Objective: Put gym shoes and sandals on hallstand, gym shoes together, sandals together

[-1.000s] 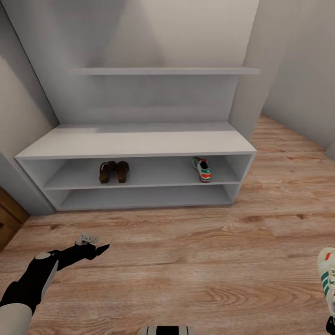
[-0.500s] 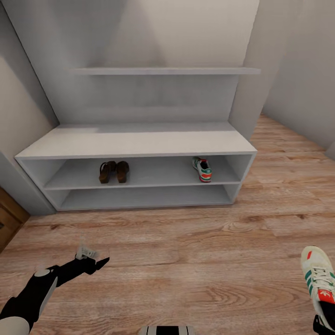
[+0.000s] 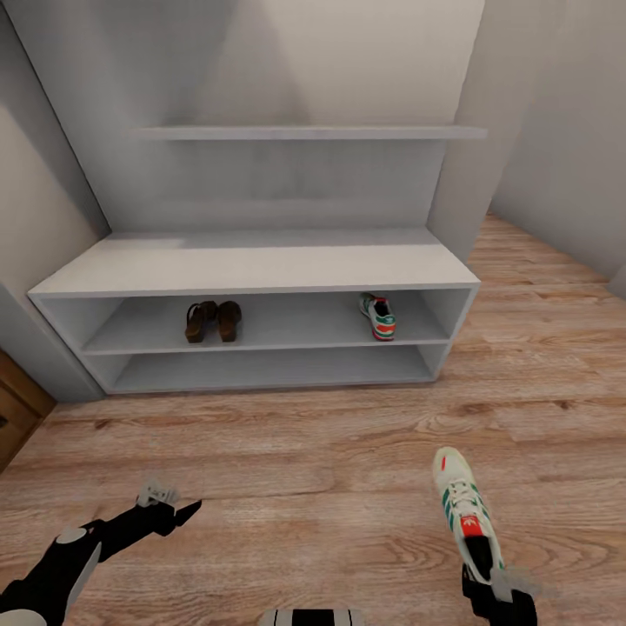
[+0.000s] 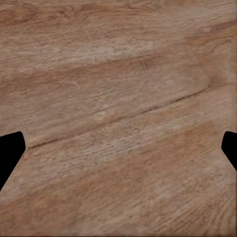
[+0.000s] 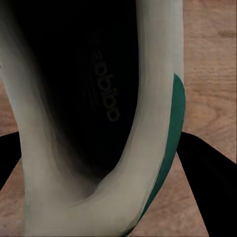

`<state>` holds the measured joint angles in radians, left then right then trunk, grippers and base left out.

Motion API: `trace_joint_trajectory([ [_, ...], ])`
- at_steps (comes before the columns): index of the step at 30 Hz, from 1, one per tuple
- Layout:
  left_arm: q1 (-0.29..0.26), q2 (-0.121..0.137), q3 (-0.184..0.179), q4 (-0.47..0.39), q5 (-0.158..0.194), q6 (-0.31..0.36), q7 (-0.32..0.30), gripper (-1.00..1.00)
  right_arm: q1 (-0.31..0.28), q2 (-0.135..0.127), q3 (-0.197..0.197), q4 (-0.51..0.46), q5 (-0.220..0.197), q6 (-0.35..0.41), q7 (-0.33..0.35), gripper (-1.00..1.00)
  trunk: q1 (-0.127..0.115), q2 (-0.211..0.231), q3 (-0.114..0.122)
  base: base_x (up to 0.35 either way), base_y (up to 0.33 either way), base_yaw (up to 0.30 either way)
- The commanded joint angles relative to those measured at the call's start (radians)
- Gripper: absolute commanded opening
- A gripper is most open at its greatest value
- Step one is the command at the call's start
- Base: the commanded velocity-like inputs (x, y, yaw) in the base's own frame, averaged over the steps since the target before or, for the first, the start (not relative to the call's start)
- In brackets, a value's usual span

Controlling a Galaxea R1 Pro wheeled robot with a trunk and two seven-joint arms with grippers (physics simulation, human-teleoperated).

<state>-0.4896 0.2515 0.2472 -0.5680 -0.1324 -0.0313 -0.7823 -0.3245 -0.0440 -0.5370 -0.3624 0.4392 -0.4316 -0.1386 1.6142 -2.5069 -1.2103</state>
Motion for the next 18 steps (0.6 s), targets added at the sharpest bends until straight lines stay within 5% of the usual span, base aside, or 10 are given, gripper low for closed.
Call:
trace_joint_trajectory([
  [1, 0.004, 0.0, 0.007, -0.001, -0.01, -0.007, -0.006, 1.0, -0.011, 0.029, 0.004, -0.028, 0.019, 0.046, -0.005, -1.0, 0.0, 0.0, -0.001, 0.0, 0.0, 0.0],
  [5, 0.012, 0.0, 0.021, -0.002, -0.009, -0.013, -0.007, 1.0, -0.036, 0.097, 0.072, -0.131, 0.046, 0.233, -0.002, -1.0, 0.0, 0.0, -0.001, 0.0, 0.0, 0.0],
  [12, 0.015, -0.001, 0.048, -0.006, -0.009, -0.016, -0.008, 1.0, -0.121, 0.169, 0.229, -0.277, 0.051, 0.483, -0.003, -1.0, 0.0, 0.0, -0.001, 0.0, 0.0, 0.0],
  [18, 0.016, -0.001, 0.049, -0.005, -0.009, -0.016, -0.008, 1.0, -0.223, 0.21, 0.249, -0.299, 0.05, 0.607, -0.004, -1.0, 0.0, 0.0, -0.001, 0.0, 0.0, 0.0],
])
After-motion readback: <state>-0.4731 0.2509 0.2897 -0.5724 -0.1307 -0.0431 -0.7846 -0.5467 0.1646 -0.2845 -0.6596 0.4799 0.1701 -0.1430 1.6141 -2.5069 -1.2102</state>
